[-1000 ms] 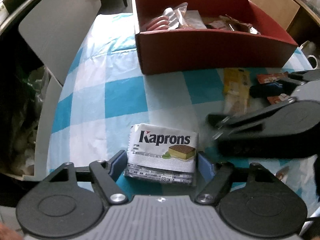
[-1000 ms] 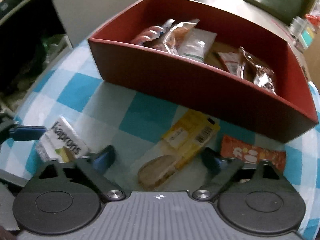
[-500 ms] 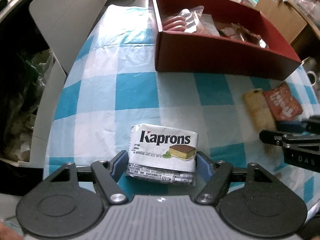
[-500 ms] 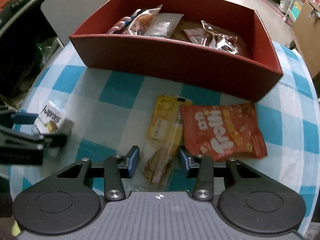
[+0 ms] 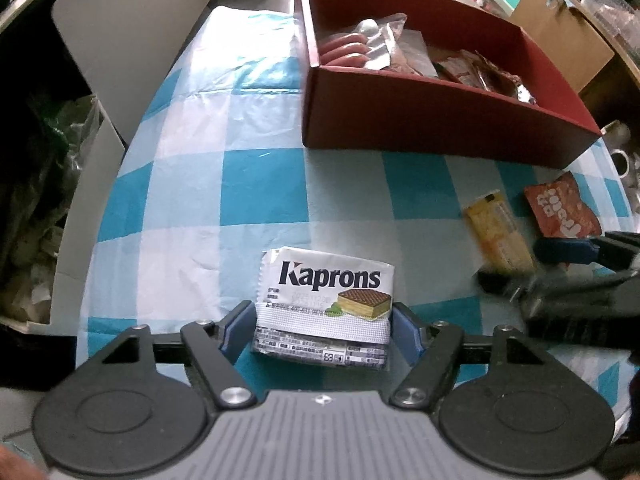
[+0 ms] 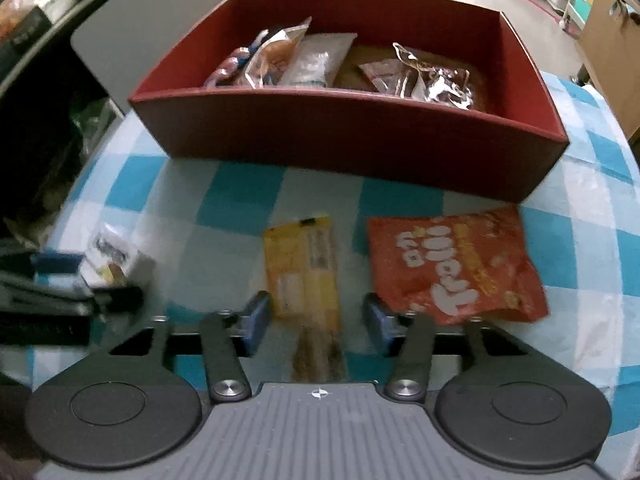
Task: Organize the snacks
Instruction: 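Grasp Kaprons wafer pack with left tool while right tool grasps yellow bar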
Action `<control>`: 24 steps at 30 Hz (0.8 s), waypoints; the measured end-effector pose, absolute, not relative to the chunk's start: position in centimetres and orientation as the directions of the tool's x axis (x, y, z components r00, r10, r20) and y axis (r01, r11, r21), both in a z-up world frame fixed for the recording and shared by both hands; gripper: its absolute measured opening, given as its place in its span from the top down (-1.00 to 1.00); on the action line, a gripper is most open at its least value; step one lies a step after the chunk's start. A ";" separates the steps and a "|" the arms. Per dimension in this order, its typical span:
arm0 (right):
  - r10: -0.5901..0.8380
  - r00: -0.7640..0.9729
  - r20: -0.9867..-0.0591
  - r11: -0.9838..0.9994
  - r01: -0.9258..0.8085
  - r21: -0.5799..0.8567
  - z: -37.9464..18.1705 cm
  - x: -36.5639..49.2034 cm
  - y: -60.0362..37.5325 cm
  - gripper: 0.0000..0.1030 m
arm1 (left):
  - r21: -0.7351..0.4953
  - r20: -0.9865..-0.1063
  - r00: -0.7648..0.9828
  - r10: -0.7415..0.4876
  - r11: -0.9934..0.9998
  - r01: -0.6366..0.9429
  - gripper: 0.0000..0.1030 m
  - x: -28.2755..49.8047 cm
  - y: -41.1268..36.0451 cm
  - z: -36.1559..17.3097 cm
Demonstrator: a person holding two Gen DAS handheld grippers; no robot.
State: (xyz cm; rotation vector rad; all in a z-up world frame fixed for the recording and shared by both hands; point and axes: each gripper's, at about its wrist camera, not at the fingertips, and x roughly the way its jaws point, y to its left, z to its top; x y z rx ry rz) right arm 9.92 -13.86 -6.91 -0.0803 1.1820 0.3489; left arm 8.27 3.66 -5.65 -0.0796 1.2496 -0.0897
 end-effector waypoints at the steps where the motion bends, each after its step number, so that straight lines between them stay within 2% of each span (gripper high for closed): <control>1: 0.231 0.313 -0.921 0.935 -0.334 0.120 -7.3 9.8 -13.2 -0.88 | -0.077 -0.944 0.320 -0.081 0.997 0.026 -0.21 8.3 3.6 -5.7; 3: 0.204 0.313 -0.928 0.921 -0.381 0.074 -8.1 9.6 -12.0 -1.00 | -0.044 -0.944 0.326 -0.052 0.999 0.031 -0.21 8.3 3.6 -6.0; 12: 0.131 0.369 -0.920 0.922 -0.386 -0.024 -8.5 10.2 -11.4 -1.00 | -0.021 -0.940 0.341 -0.033 0.999 0.039 -0.23 8.2 3.4 -6.0; 14: 0.131 0.371 -0.919 0.912 -0.408 -0.035 -8.1 9.7 -11.6 -0.86 | -0.025 -0.940 0.340 -0.038 0.999 0.041 -0.21 8.1 3.5 -5.9; 17: 0.138 0.366 -0.920 0.910 -0.414 -0.028 -7.3 8.8 -12.0 -0.41 | -0.060 -0.942 0.330 -0.067 0.998 0.031 -0.20 8.1 3.7 -5.6; 19: 0.134 0.367 -0.921 0.912 -0.410 -0.031 -6.8 8.4 -12.2 0.15 | -0.080 -0.939 0.333 -0.088 0.996 0.036 -0.19 7.9 3.6 -5.2; 24: 0.146 0.359 -0.922 0.919 -0.393 -0.007 -6.3 7.7 -13.2 0.19 | -0.088 -0.924 0.369 -0.098 0.995 0.043 -0.19 7.6 3.4 -4.0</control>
